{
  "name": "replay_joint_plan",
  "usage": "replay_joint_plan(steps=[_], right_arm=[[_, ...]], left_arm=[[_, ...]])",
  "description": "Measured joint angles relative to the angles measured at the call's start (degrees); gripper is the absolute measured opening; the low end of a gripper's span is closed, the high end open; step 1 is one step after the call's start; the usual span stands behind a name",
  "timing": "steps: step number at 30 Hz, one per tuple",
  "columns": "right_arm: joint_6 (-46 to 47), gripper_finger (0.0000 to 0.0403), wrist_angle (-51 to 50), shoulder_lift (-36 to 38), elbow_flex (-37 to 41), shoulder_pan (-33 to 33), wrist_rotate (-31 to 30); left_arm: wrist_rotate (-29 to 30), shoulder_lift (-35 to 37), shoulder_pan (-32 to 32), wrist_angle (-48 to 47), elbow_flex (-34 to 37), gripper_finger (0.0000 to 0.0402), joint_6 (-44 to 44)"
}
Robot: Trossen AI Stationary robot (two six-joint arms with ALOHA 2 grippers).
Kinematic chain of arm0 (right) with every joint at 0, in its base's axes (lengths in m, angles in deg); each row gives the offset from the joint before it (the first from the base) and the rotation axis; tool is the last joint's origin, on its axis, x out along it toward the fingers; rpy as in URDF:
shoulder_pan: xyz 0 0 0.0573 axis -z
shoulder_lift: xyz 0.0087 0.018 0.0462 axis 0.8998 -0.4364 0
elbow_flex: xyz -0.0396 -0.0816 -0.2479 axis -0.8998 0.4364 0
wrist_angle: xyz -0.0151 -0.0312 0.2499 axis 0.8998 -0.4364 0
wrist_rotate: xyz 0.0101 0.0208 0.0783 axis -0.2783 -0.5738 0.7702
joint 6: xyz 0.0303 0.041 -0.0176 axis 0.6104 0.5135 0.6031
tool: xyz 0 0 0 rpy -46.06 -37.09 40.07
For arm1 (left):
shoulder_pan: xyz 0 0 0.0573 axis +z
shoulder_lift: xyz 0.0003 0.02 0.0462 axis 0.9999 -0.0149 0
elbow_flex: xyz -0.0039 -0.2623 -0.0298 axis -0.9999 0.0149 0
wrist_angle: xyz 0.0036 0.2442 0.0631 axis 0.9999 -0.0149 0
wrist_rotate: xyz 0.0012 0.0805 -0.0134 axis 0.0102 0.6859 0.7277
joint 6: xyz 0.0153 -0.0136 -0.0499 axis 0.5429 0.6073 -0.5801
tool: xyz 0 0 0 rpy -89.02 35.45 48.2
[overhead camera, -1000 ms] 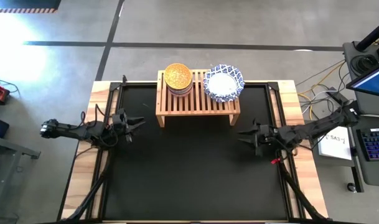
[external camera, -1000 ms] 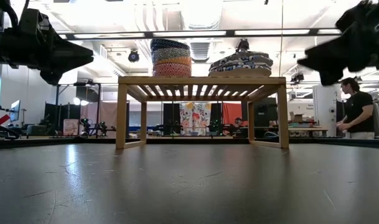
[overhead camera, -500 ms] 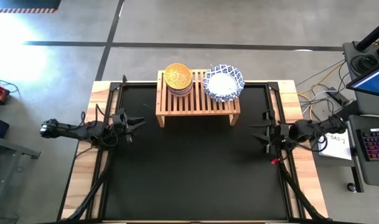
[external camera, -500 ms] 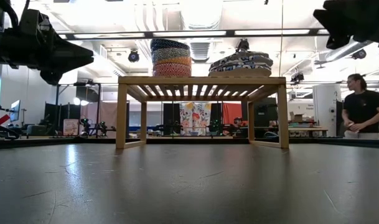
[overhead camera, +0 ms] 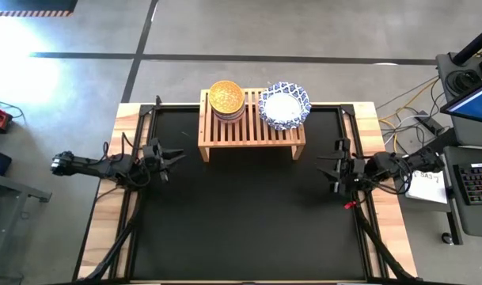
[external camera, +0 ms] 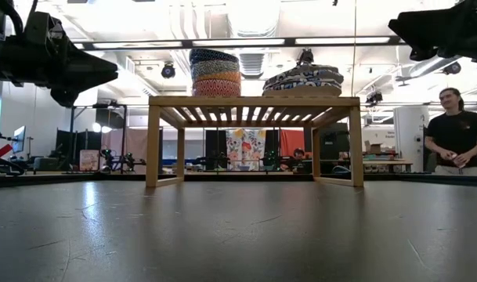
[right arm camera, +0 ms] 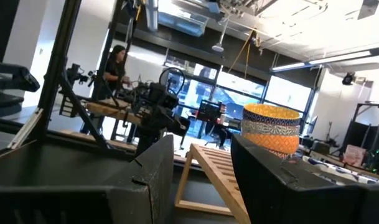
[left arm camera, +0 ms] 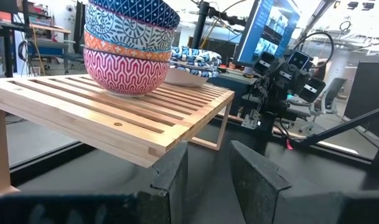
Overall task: Place and stack bowls onto a shelf
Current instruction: Return to Home Position
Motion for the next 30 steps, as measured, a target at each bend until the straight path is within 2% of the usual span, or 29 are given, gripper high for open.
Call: replay_joint_plan(steps=[30], right_arm=[[0.04, 0.0151, -0.15, -0.70, -0.02, 0.00, 0.00]], left_arm=[[0.00, -0.09, 0.00, 0.02, 0.00, 0.0100, -0.02]])
